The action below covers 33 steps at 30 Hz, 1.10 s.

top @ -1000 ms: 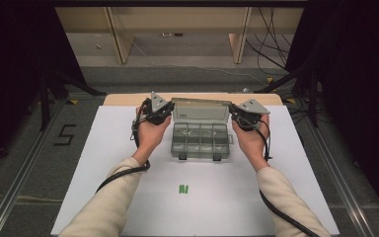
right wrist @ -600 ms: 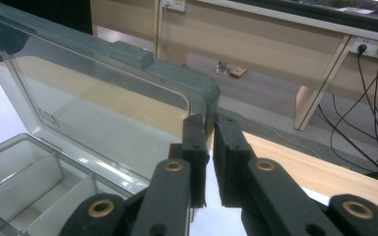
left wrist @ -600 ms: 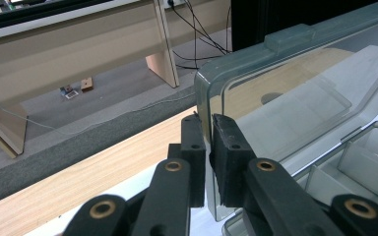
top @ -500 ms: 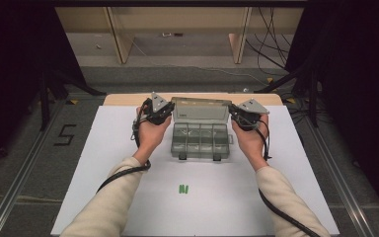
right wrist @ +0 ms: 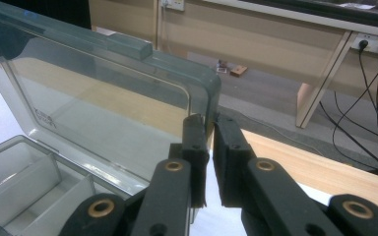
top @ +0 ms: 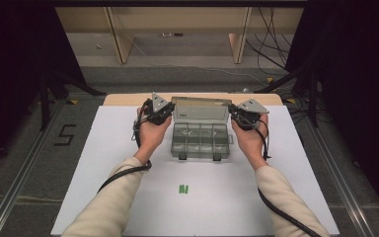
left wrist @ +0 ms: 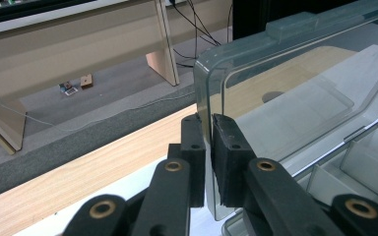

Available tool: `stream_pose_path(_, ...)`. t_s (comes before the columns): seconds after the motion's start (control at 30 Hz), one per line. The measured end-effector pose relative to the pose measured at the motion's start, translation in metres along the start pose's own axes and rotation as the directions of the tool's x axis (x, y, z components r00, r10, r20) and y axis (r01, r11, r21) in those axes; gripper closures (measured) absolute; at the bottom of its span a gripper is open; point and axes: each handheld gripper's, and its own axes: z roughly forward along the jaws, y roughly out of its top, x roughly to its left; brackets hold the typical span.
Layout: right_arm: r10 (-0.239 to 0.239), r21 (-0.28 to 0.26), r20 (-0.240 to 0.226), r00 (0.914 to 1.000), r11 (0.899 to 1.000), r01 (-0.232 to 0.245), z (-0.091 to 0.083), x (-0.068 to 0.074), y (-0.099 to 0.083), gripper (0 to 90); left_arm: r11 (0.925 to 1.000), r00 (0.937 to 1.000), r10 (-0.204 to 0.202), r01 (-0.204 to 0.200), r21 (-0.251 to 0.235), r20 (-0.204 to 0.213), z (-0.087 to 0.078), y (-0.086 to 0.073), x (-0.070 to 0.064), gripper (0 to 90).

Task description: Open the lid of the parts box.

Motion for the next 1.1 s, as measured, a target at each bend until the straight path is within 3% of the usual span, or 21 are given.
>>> stream_pose_path(0.53, 0.0, 0.011, 0.0, 1.0, 1.0, 0.0, 0.007, 0.0, -0.004, 84.7, 0.9998, 1.0, -0.006, 0.006, 0.017, -0.002, 0.006, -0.004, 0.001, 83.6)
stream_pose_path(0.63, -0.011, 0.003, 0.017, 0.9998, 1.0, 0.011, 0.008, -0.001, -0.006, 84.7, 0.9997, 0.9999, -0.01, 0.01, 0.023, -0.005, 0.007, -0.005, 0.001, 83.6)
stream_pose_path(1.1, 0.0, 0.076, 0.008, 1.0, 0.997, 0.0, 0.017, -0.002, -0.022, 85.4, 0.999, 0.9999, -0.015, 0.015, 0.043, -0.001, 0.012, -0.011, 0.001, 83.4)
